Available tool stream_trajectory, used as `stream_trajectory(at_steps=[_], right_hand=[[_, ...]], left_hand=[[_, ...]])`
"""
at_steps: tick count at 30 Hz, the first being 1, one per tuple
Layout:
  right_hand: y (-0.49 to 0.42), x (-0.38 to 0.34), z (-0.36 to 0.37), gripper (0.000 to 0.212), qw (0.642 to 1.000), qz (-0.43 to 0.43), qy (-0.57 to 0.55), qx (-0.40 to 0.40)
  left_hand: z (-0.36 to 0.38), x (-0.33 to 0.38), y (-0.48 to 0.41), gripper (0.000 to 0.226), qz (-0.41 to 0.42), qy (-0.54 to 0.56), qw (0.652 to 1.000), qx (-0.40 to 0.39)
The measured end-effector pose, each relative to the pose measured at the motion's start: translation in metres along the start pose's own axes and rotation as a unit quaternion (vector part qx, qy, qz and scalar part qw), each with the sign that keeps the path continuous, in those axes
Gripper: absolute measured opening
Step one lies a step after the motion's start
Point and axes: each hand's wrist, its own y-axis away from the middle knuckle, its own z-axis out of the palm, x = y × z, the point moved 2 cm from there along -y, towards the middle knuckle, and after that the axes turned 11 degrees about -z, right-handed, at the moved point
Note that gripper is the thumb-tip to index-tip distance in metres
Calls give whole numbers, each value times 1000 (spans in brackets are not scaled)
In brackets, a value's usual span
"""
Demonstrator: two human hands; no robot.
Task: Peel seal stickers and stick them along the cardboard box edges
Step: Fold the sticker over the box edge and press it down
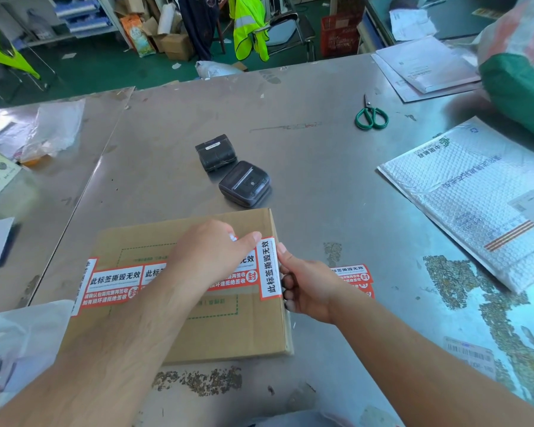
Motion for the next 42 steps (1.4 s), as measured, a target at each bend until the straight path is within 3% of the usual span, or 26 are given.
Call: stream_trajectory(at_steps=[7, 12, 19, 21, 23, 31, 34, 42], right_hand=[[2, 11, -11, 40, 996, -47, -35, -69], [5, 17, -17, 33, 989, -91, -40, -112], [7, 35, -21, 71, 975, -184, -28, -124], [10, 34, -20, 64, 973, -189, -28, -127], [14, 31, -19, 45, 974, -181, -40, -132], [26, 29, -10, 33, 979, -176, -42, -95], [37, 32, -10, 42, 983, -161, -31, -83], [52, 15, 8, 39, 994, -105, 22, 20]], left_hand=[[-2, -8, 9, 44, 28, -4, 1000, -9], [-5, -14, 19, 51, 54, -16, 997, -59], [-3, -16, 36, 70, 74, -44, 993, -77], [-2, -17, 38, 70, 71, -42, 994, -75], [-1, -17, 39, 68, 67, -34, 994, -74], [2, -23, 37, 61, 74, 2, 995, -69], [4, -23, 37, 59, 86, 8, 994, -67], [11, -27, 31, 51, 88, 30, 996, -16]])
